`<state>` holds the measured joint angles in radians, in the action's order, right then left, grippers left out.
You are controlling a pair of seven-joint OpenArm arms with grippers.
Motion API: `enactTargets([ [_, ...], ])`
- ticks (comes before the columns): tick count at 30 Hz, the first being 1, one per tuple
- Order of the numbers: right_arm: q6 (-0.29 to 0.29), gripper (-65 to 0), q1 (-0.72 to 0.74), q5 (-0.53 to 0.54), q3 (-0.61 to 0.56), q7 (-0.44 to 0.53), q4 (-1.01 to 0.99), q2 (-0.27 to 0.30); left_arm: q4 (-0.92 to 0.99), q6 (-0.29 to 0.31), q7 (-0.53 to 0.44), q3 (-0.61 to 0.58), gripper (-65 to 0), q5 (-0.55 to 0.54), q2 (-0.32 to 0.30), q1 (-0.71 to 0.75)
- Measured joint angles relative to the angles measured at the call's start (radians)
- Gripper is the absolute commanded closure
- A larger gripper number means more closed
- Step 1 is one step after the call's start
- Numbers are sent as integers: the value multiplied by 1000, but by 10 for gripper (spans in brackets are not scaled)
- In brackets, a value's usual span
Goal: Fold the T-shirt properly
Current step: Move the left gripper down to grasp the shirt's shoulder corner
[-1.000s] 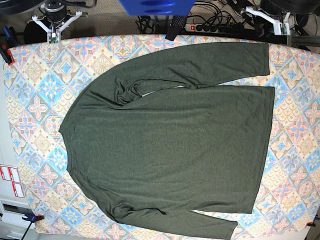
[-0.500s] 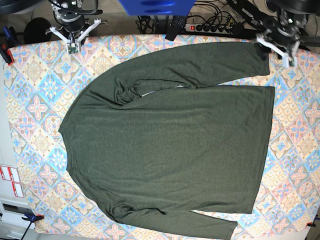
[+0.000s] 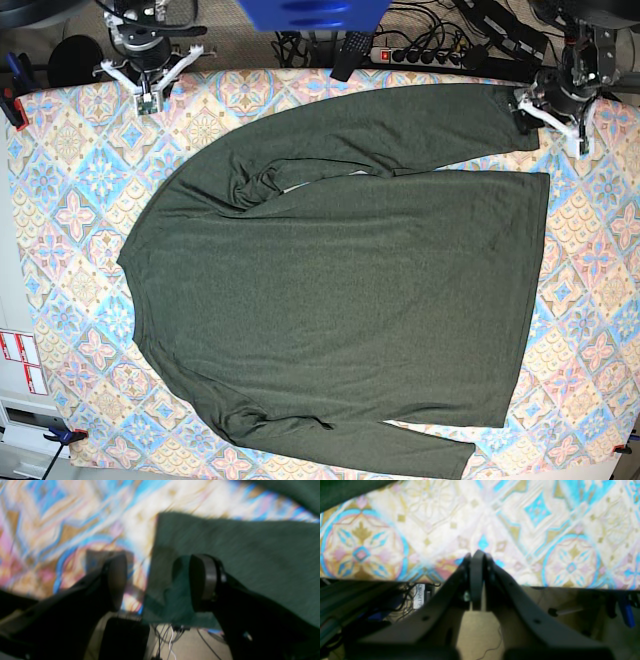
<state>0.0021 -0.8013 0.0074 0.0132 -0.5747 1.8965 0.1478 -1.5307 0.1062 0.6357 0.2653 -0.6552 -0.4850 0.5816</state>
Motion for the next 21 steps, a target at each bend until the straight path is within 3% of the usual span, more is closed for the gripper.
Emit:
enactTargets([
  [5,0,0,-7,0,-2,-6,0,-3,14,4,3,-24,-394,2,-3,-2],
  [14,0,0,-4,0,-2,-6,0,-5,87,2,-84,-131,-386,11,-16,-55],
  [19,1,0,-2,0,-2,-5,0,-4,86,-32,-112,-198,-186,35,-11,-54],
  [21,0,0,-3,0,-1,-6,0,-4,86,-39,-129,-222,-176,35,-16,-55],
])
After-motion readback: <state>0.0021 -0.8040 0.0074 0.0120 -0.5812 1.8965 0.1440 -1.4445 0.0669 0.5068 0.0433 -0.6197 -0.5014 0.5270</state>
